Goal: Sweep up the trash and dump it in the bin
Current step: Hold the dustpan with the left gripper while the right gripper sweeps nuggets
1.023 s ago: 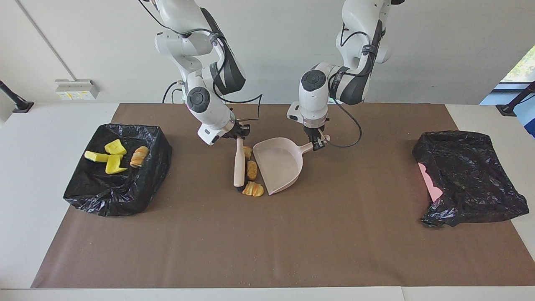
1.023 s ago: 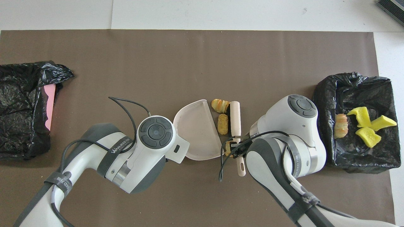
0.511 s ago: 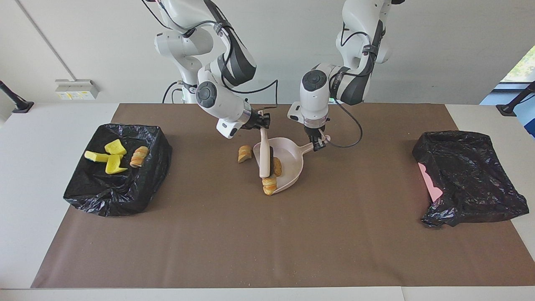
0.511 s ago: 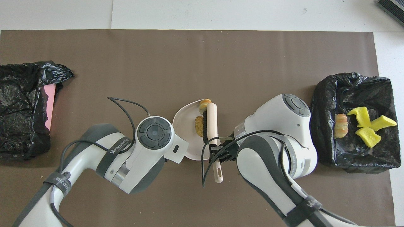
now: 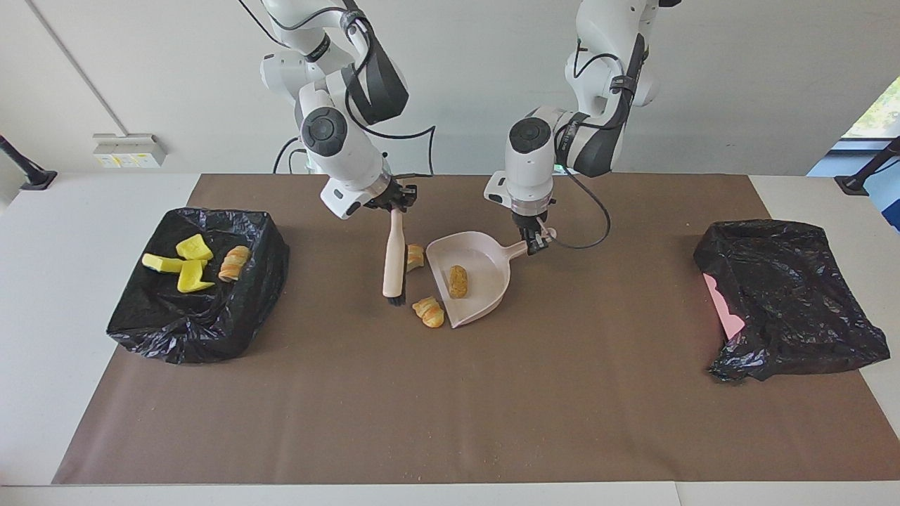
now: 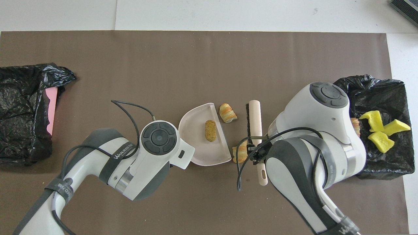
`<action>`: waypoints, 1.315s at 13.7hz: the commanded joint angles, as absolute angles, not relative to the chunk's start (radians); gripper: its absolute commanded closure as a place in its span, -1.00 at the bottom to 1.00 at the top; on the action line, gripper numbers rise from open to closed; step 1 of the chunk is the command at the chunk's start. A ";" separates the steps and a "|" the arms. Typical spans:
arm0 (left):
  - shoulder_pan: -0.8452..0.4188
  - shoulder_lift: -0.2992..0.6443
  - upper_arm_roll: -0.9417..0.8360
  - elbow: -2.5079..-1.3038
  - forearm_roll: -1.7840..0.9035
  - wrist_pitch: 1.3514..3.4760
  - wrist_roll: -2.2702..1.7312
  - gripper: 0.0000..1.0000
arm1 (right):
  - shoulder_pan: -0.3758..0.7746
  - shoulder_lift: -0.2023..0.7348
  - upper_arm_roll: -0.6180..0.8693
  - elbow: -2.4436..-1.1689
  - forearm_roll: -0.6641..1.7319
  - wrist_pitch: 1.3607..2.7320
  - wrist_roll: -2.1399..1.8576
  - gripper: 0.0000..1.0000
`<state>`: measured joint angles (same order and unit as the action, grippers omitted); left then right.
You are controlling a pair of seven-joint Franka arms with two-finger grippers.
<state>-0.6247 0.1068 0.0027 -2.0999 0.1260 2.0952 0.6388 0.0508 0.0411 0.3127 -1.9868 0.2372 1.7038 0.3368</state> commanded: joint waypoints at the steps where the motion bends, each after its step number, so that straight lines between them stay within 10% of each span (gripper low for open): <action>1: -0.638 0.068 0.011 -2.155 0.169 2.122 0.681 1.00 | 0.052 -0.058 0.324 -2.170 0.161 1.749 0.338 1.00; 12: -0.655 0.014 0.009 -2.233 0.210 2.117 0.706 1.00 | 0.178 -0.006 0.327 -2.189 0.636 1.968 0.216 1.00; 18: -0.647 0.018 0.008 -2.237 0.206 2.138 0.594 1.00 | 0.169 0.014 0.319 -2.054 0.609 1.872 0.323 1.00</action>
<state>-0.6445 0.0468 -0.0001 -2.1959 0.1841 2.1052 0.6377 0.1851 0.0011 0.3223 -2.1162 0.6321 1.9352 0.2790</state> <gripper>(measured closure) 0.687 0.731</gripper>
